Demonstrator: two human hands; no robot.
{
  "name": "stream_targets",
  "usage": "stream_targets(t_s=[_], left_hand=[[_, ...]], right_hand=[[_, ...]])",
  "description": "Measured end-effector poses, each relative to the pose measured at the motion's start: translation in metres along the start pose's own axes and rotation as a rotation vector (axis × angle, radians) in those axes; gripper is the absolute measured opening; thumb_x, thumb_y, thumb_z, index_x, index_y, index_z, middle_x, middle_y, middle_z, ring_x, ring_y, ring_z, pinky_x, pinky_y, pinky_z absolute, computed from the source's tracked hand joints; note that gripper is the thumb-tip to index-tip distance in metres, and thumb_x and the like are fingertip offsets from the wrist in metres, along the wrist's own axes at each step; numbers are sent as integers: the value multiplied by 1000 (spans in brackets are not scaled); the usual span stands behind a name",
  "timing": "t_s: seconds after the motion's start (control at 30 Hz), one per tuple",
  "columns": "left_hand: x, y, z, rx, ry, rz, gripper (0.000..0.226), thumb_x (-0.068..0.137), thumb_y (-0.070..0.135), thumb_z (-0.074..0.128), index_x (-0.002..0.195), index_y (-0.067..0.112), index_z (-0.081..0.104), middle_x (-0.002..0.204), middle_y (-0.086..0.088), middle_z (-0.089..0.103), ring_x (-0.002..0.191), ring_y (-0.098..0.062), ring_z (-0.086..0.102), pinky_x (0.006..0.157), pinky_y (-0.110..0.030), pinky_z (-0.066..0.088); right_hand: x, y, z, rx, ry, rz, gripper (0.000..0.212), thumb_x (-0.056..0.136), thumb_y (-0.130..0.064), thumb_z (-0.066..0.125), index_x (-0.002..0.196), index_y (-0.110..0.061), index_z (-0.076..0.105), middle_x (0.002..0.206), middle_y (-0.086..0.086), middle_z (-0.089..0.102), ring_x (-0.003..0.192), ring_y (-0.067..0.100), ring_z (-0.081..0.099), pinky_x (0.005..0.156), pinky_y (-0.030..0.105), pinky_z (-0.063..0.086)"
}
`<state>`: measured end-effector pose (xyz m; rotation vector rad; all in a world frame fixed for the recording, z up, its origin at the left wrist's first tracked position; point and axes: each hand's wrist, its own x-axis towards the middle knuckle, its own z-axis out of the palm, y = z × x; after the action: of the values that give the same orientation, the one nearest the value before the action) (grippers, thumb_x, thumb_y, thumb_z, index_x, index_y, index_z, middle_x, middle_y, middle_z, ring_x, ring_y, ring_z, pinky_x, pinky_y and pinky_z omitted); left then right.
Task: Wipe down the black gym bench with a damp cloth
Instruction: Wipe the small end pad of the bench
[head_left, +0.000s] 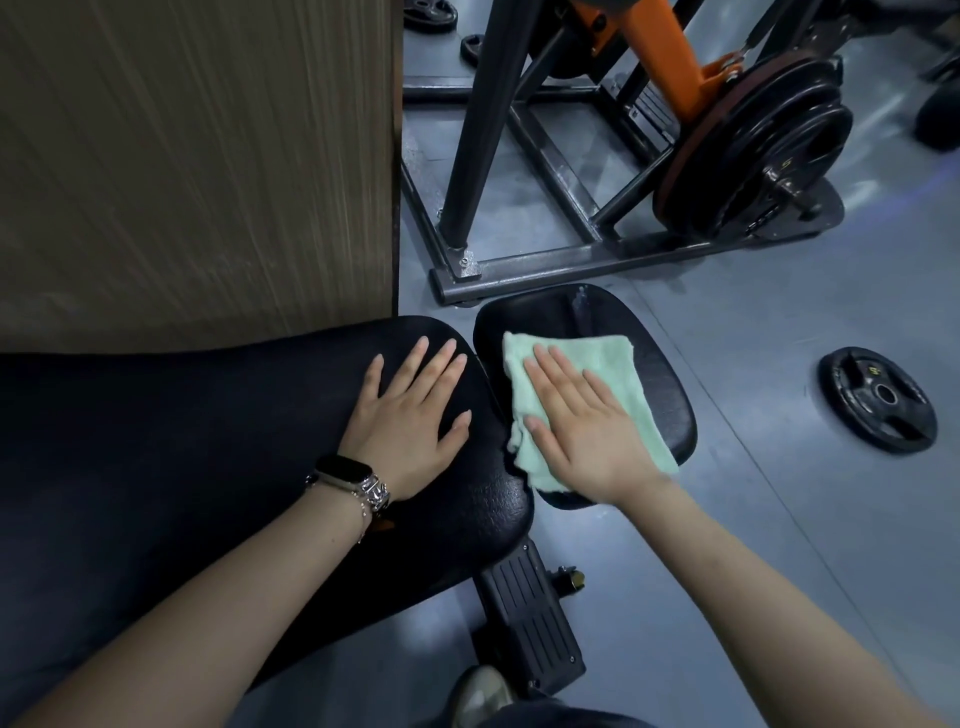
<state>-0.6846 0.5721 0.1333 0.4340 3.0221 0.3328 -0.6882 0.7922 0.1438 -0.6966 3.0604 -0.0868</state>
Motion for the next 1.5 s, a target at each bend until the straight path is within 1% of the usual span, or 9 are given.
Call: stream_targets(t_s=[0.07, 0.13, 0.3, 0.43, 0.6, 0.83, 1.07, 1.3, 1.5], left_hand=[[0, 0, 0, -5, 9, -1, 74, 83, 56, -4, 150, 27, 3, 157, 14, -9, 142, -9, -16, 113, -46, -8], [0, -1, 1, -12, 17, 0, 72, 84, 56, -2, 150, 27, 4, 157, 14, -8, 142, -9, -16, 113, -46, -8], [0, -1, 2, -8, 32, 5, 71, 85, 56, 0, 150, 28, 5, 157, 13, -6, 143, -9, -14, 115, -47, -6], [-1, -1, 2, -23, 41, 4, 71, 85, 56, 1, 150, 28, 7, 157, 14, -4, 143, -8, -13, 115, -46, -6], [-1, 0, 0, -8, 20, -1, 72, 84, 57, -2, 150, 29, 4, 157, 15, -8, 142, -8, -16, 115, -46, -7], [-1, 0, -1, -9, 11, 0, 74, 82, 56, -4, 150, 29, 4, 157, 15, -8, 142, -8, -15, 114, -45, -7], [-1, 0, -1, -18, 16, -1, 74, 83, 56, -3, 151, 27, 7, 157, 14, -6, 143, -9, -13, 114, -46, -6], [-1, 0, 2, -10, 30, -3, 73, 84, 55, -1, 151, 27, 9, 157, 13, -3, 144, -9, -11, 113, -47, -5], [0, -1, 3, -9, 45, -4, 72, 85, 55, 1, 150, 27, 10, 157, 13, -2, 144, -9, -9, 114, -47, -5]], right_hand=[[20, 3, 0, 13, -13, 16, 67, 96, -49, 11, 152, -15, 18, 160, 0, 11, 147, 10, 3, 118, 35, 6], [40, 4, 0, 11, -5, 29, 70, 93, -51, 6, 153, -15, 17, 160, 0, 11, 147, 11, 2, 117, 33, 3], [83, 2, 4, 28, -10, 80, 80, 85, -55, -2, 153, -17, 15, 161, -1, 10, 148, 12, 1, 117, 35, 3], [88, 2, 5, 25, -24, 79, 82, 83, -56, -3, 153, -18, 14, 161, -1, 9, 148, 12, 0, 117, 36, 3], [61, 2, 2, 35, -31, 48, 76, 88, -55, 0, 153, -18, 12, 161, -1, 6, 148, 12, -1, 117, 34, 2], [-10, 1, 2, -7, 49, 2, 60, 100, -44, 18, 150, -11, 29, 157, 4, 22, 146, 16, 16, 116, 37, 14], [-47, 1, -4, -36, 10, -61, 57, 101, -40, 22, 149, -10, 29, 158, 5, 22, 146, 18, 17, 115, 40, 19], [-33, 10, -7, -22, -56, -99, 59, 100, -43, 21, 151, -14, 26, 159, 3, 20, 147, 15, 12, 117, 37, 14], [15, 17, -4, 23, -48, -38, 65, 96, -50, 14, 153, -19, 18, 160, -2, 10, 147, 8, 1, 117, 32, 5]])
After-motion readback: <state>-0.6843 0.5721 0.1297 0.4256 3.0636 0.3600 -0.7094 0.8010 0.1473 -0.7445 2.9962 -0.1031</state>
